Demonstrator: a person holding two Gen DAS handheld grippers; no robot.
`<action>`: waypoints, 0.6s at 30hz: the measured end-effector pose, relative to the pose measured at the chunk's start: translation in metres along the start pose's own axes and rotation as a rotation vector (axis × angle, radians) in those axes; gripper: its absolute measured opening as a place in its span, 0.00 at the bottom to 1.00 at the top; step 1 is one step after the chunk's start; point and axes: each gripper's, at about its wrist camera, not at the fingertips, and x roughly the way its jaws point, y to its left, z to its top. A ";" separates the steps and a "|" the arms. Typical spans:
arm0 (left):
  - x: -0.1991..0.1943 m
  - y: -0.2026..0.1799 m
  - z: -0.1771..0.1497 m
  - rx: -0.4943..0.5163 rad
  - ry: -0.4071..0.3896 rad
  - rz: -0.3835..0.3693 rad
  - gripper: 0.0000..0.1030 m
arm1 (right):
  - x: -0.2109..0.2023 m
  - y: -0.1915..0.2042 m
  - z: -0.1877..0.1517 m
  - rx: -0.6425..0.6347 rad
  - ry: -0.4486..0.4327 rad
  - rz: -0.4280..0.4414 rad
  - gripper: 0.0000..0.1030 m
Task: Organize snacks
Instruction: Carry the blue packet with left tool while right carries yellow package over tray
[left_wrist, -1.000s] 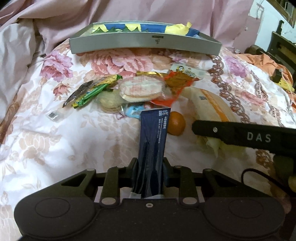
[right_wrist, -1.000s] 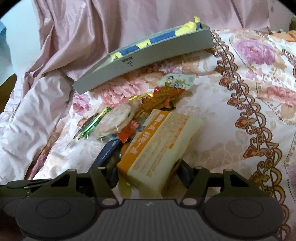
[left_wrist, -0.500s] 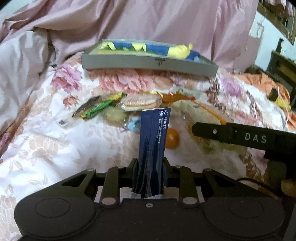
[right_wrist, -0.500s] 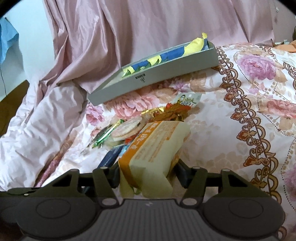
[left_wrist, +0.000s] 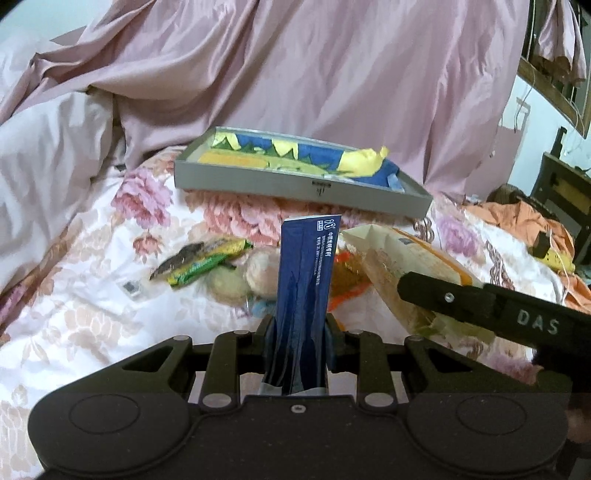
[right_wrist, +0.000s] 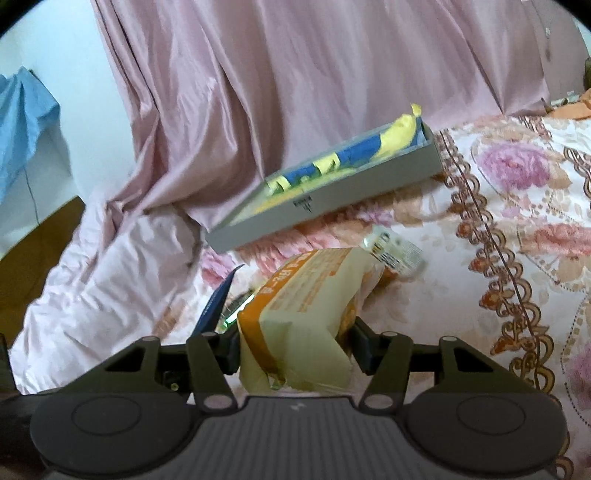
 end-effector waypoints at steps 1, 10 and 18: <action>0.001 0.000 0.004 -0.002 -0.007 0.001 0.27 | -0.002 0.001 0.002 -0.004 -0.013 0.005 0.59; 0.027 -0.003 0.060 -0.046 -0.101 0.037 0.27 | -0.003 -0.001 0.030 -0.004 -0.093 0.023 0.59; 0.067 -0.014 0.120 -0.092 -0.186 0.060 0.27 | 0.020 -0.011 0.080 -0.065 -0.199 0.004 0.59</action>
